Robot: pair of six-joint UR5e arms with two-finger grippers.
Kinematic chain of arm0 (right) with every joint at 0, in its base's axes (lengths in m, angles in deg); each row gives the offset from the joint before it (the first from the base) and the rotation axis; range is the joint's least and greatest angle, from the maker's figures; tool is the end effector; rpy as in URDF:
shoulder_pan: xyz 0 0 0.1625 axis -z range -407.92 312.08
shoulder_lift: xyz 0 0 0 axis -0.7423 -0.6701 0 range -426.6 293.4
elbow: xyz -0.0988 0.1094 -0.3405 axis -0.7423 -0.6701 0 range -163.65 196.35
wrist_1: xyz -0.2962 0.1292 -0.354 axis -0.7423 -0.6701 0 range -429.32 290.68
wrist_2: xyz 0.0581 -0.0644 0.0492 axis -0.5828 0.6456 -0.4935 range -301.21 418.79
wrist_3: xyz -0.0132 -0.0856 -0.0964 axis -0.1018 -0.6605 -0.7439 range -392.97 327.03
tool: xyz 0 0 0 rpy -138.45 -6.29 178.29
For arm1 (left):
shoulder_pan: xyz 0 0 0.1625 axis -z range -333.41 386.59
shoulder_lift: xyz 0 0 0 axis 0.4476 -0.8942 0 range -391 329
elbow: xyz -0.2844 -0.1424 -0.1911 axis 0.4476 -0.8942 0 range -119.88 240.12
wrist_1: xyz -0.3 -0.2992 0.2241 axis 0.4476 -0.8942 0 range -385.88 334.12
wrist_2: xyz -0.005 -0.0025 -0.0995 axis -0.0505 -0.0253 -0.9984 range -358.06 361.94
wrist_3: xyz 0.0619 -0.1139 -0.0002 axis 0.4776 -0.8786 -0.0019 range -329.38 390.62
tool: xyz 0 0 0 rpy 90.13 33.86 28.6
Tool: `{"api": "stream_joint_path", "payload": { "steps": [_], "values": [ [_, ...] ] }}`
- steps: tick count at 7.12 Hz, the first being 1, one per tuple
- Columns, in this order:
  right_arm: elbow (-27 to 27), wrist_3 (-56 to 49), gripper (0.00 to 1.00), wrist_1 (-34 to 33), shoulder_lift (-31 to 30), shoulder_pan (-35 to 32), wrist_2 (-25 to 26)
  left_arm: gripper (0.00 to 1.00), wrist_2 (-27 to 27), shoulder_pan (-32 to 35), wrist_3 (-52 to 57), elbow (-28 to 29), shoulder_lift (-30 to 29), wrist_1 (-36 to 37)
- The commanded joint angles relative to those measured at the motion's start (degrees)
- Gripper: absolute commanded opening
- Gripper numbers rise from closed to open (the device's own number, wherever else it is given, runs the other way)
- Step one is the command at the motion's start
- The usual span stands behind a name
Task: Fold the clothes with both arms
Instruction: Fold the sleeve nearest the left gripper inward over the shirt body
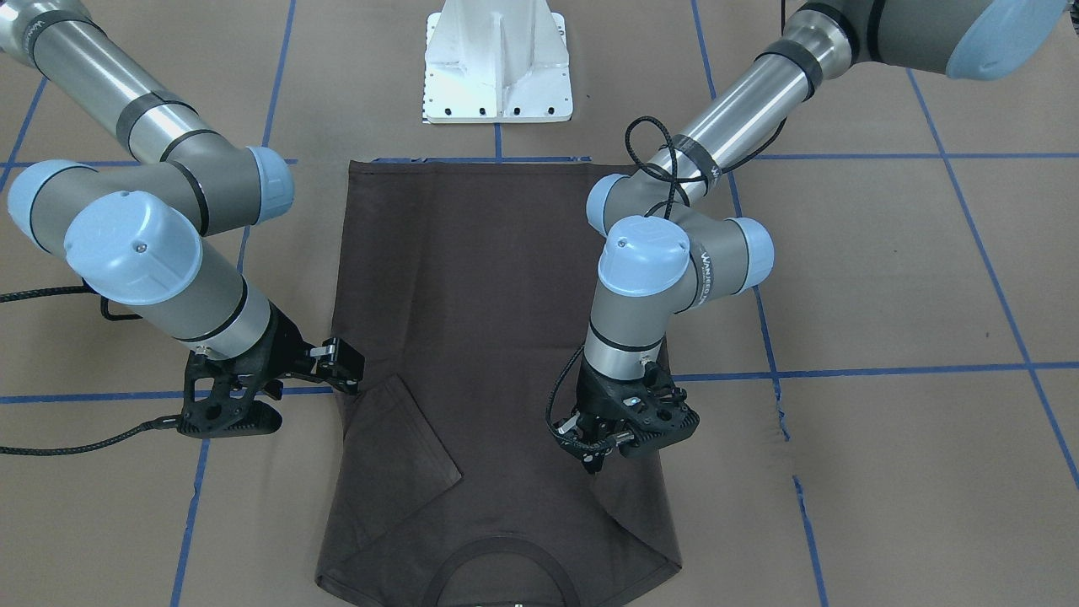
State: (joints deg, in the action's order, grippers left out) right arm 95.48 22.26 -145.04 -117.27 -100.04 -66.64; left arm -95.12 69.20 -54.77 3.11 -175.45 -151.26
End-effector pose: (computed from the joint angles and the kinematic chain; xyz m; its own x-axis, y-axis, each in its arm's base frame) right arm -0.4360 -0.6551 0.2400 0.5994 0.0136 0.8003 -0.0725 0.9967 0.0374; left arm 0.5775 -0.6907 0.1967 0.4492 -0.3049 -0.8398 0.5619 0.8272 0.0002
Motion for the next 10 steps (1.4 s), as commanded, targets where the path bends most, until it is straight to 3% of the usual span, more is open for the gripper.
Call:
{"api": "stream_joint_path", "payload": {
  "steps": [1,3,4,5,8,10],
  "values": [
    [-0.04,-0.21,1.0,-0.04,-0.12,-0.09,0.01,0.0,0.03,-0.42,-0.13,0.84,-0.39,-1.52],
    [-0.04,-0.21,1.0,0.05,-0.21,-0.09,0.01,0.0,0.03,-0.6,-0.13,0.93,-0.39,-2.31],
    [-0.04,-0.21,1.0,-0.04,-0.21,-0.18,0.01,0.26,0.03,-0.6,-0.13,1.45,-0.31,-4.15],
    [-0.04,-0.12,1.0,-0.04,-0.12,-0.18,0.01,0.99,-0.06,-0.6,0.05,1.63,-0.31,-4.34],
    [1.97,1.89,1.0,0.05,-2.04,0.43,-0.34,1.0,-1.37,-0.6,1.88,-3.16,1.35,-4.79],
    [10.56,9.07,1.0,0.14,-8.36,4.81,1.75,1.0,-5.15,-0.6,2.86,-16.48,10.64,0.18]
  ]
}}
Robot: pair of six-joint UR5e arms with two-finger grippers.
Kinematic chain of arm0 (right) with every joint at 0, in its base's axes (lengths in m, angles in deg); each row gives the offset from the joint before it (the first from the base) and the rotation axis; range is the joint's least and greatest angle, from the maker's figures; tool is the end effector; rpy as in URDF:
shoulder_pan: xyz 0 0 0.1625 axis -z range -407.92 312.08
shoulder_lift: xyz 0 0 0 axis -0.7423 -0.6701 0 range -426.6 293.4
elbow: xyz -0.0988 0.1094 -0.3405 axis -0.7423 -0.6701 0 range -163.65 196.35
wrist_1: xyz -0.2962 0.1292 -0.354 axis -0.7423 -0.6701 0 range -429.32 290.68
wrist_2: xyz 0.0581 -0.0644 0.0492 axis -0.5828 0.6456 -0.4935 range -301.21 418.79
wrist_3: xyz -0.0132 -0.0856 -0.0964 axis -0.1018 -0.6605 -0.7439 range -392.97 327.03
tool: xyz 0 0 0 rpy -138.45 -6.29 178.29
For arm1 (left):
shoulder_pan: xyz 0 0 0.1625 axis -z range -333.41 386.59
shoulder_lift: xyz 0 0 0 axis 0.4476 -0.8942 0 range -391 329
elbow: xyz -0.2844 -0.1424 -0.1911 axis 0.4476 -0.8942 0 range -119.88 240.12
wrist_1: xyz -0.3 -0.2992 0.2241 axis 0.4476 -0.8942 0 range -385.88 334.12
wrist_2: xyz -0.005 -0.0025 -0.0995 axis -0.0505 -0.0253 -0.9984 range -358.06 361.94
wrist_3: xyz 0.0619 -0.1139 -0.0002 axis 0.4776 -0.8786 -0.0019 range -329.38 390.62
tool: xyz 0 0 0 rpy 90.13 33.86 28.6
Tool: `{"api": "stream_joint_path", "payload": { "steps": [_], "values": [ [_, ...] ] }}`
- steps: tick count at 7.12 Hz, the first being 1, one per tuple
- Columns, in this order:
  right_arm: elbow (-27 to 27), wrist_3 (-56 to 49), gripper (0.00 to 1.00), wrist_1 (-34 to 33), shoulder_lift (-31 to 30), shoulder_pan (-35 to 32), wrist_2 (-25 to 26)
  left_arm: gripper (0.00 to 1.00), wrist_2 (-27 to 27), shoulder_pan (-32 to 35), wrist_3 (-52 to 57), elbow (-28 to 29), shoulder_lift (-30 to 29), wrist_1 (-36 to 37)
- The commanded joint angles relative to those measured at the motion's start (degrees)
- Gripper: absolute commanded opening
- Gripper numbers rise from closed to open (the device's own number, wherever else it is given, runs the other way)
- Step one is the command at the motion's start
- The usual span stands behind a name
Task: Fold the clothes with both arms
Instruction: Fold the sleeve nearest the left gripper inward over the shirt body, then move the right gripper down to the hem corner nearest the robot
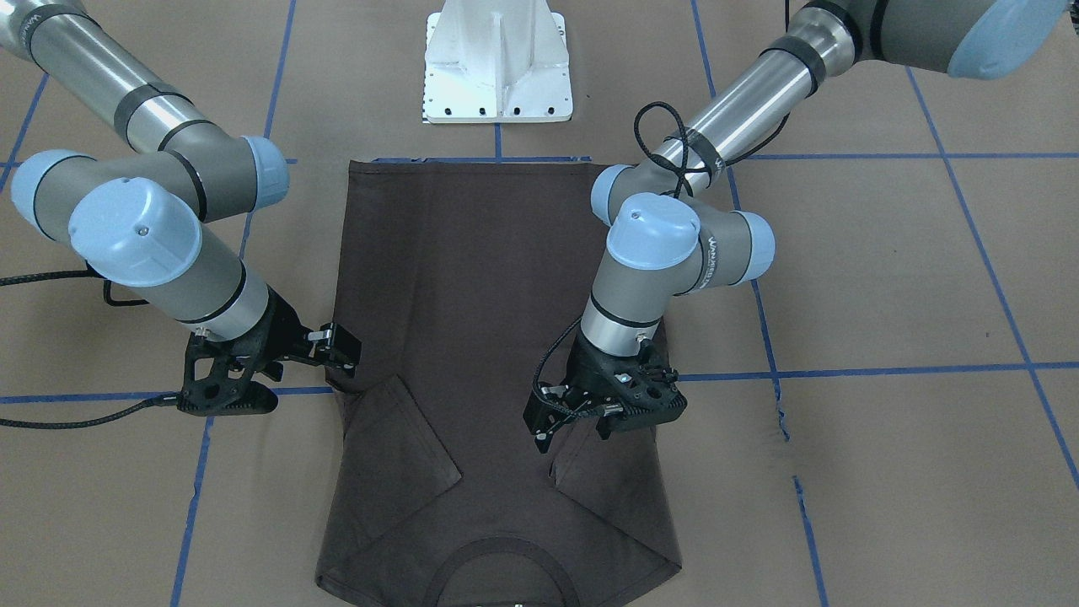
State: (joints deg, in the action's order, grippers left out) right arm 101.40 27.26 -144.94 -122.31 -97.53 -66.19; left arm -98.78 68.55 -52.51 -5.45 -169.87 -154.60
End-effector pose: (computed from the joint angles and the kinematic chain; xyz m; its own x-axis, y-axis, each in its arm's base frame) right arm -0.4448 -0.6139 0.2513 0.5889 0.0642 0.8057 -0.0862 0.9961 -0.0164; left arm 0.5645 -0.6544 0.1847 0.3971 -0.1991 -0.8959 0.4895 0.8717 0.0233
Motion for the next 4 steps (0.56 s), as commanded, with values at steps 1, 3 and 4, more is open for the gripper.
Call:
{"api": "stream_joint_path", "payload": {
  "steps": [1,3,4],
  "values": [
    [10.6,8.45,1.0,-0.05,-7.7,7.28,8.19,1.0,-1.5,0.05,4.17,-14.61,8.06,8.44],
    [24.22,16.98,1.0,-0.05,-18.77,16.6,16.82,1.0,-1.59,-0.04,8.14,-29.89,17.01,16.37],
    [29.33,20.68,1.0,-0.05,-23.86,21.17,20.53,1.0,-1.76,-0.12,8.51,-32.23,17.75,18.05]
  ]
}}
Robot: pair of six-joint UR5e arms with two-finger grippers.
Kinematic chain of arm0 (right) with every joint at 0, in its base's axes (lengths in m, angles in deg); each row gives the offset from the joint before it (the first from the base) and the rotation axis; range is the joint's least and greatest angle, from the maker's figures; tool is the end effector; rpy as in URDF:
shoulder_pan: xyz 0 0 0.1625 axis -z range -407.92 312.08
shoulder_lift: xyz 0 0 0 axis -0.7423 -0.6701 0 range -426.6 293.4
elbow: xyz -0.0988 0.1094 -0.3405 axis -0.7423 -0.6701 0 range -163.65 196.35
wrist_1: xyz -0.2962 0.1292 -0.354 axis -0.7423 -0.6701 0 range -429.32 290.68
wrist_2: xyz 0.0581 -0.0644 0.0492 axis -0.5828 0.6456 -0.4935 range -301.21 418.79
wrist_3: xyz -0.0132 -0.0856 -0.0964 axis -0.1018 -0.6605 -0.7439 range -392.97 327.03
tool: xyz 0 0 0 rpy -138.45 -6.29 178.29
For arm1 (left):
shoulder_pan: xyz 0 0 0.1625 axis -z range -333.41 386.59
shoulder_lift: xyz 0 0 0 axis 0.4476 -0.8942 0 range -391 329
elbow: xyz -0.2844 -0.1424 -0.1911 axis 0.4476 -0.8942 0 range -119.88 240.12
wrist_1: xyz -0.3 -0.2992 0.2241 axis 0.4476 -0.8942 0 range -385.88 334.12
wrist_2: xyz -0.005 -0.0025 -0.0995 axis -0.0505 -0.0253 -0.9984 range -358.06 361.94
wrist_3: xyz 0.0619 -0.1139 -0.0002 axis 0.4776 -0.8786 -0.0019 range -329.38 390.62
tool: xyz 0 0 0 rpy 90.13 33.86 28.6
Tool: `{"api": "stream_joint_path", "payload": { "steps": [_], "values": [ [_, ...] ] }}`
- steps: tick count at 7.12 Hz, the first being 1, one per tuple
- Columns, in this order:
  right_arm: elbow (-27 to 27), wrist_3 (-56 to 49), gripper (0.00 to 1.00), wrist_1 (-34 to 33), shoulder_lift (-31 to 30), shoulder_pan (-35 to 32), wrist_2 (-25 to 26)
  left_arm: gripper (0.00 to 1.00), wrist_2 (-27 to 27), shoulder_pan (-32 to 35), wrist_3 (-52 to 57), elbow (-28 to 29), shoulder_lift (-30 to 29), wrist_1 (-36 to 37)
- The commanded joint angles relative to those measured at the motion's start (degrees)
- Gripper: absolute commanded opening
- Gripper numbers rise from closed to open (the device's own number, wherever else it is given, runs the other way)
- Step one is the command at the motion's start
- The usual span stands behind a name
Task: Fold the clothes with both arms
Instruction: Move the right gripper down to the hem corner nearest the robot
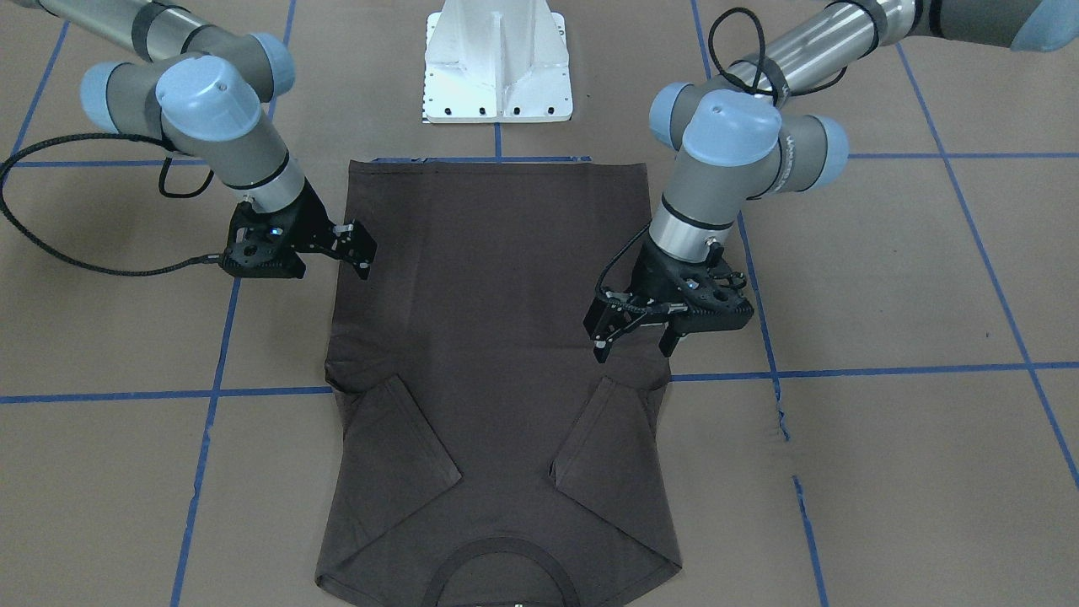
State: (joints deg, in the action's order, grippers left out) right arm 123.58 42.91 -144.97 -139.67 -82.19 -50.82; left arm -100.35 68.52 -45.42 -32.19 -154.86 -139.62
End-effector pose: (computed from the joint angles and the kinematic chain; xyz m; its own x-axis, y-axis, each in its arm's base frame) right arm -0.4837 -0.4382 0.2651 0.6097 0.1372 0.7807 -0.1792 0.9833 -0.0328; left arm 0.4784 -0.5718 0.1762 0.4864 -0.1202 -0.8654 0.4107 0.9057 0.1051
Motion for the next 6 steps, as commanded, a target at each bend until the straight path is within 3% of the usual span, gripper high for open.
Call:
{"api": "stream_joint_path", "payload": {
  "steps": [1,4,6],
  "values": [
    [8.16,8.72,1.0,-0.02,-7.95,9.0,5.72,1.0,-0.01,-0.09,1.33,-6.04,2.31,3.7],
    [7.82,14.98,1.0,-0.02,-9.36,18.84,13.35,1.0,0.17,-0.27,1.42,-6.48,2.04,3.79],
    [7.64,15.08,1.0,-0.11,-9.37,19.23,13.64,1.0,0.25,-0.27,1.42,-6.66,2.05,3.88]
  ]
}}
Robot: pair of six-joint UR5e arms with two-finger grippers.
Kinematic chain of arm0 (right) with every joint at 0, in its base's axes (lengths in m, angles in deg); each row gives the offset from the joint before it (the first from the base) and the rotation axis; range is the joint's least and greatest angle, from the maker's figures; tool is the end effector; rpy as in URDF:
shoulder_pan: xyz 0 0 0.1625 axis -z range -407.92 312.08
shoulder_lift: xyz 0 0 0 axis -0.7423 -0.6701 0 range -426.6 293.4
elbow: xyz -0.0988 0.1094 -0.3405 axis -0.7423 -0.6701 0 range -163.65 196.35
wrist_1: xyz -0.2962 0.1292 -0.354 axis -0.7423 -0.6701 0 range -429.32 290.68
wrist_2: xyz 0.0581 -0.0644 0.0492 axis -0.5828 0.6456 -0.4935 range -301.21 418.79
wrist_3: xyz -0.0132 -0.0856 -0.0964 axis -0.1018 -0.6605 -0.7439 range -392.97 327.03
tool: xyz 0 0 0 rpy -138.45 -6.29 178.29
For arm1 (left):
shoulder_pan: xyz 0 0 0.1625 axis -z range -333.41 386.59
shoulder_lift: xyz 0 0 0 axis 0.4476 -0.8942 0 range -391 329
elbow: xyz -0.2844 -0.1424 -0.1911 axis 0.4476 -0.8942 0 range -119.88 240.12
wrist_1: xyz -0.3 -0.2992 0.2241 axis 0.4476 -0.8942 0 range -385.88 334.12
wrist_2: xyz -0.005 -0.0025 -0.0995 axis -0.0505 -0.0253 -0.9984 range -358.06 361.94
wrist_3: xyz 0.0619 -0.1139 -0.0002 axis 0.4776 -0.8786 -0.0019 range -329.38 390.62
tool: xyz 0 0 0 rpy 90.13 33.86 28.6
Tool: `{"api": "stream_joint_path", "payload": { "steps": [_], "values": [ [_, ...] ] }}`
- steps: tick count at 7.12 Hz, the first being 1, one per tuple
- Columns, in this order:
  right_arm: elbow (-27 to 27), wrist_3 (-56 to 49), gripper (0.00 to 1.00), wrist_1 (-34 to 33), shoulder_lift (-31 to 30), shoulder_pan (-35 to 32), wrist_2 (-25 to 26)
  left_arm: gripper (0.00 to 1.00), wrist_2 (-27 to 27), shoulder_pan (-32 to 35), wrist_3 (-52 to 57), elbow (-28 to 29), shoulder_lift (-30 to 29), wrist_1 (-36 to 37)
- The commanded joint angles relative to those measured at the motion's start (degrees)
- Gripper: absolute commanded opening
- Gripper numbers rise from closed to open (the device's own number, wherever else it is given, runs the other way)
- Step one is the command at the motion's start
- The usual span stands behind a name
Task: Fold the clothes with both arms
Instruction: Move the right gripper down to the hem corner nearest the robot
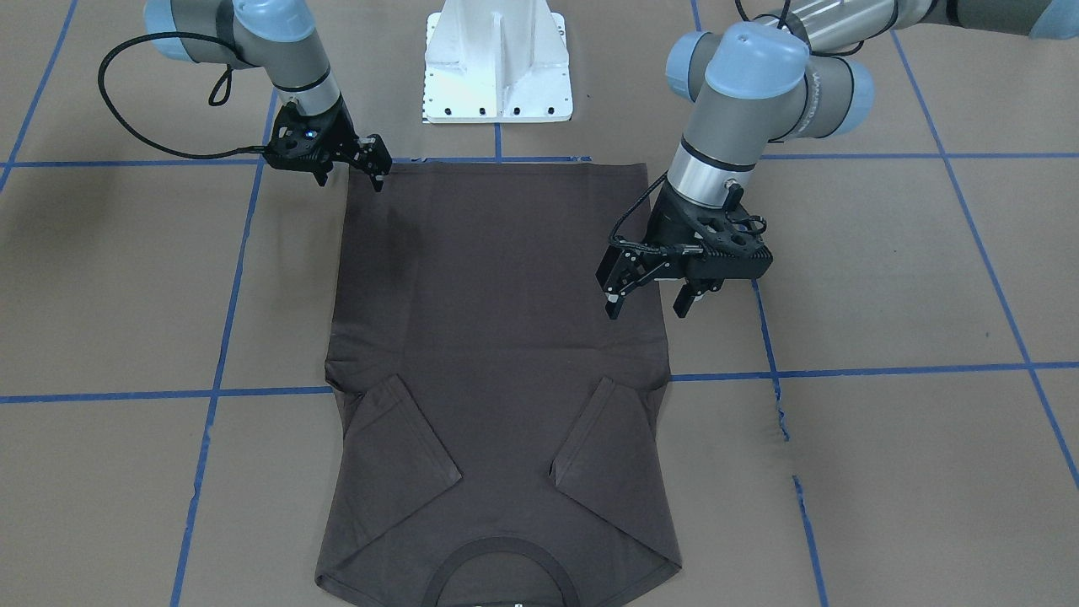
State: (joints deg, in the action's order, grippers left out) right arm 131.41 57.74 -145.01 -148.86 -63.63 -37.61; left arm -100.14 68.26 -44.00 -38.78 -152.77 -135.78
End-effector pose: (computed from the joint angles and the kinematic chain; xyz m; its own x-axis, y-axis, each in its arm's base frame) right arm -0.5446 -0.2766 0.2953 0.6528 0.1962 0.7317 -0.1984 0.9764 -0.0849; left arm 0.4552 -0.5473 0.1534 0.4902 -0.0892 -0.8670 0.3982 0.9078 0.1318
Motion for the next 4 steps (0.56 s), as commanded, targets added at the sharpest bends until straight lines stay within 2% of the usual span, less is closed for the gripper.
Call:
{"api": "stream_joint_path", "payload": {
  "steps": [1,4],
  "values": [
    [-0.45,0.25,1.0,-0.07,-0.09,0.85,0.07,1.0,0.04,-0.01,0.0,-0.16,-0.04,0.03],
    [-0.37,0.25,0.98,-0.07,0.08,1.81,-1.07,1.0,-0.05,-0.01,0.09,-1.39,0.23,0.73]
  ]
}}
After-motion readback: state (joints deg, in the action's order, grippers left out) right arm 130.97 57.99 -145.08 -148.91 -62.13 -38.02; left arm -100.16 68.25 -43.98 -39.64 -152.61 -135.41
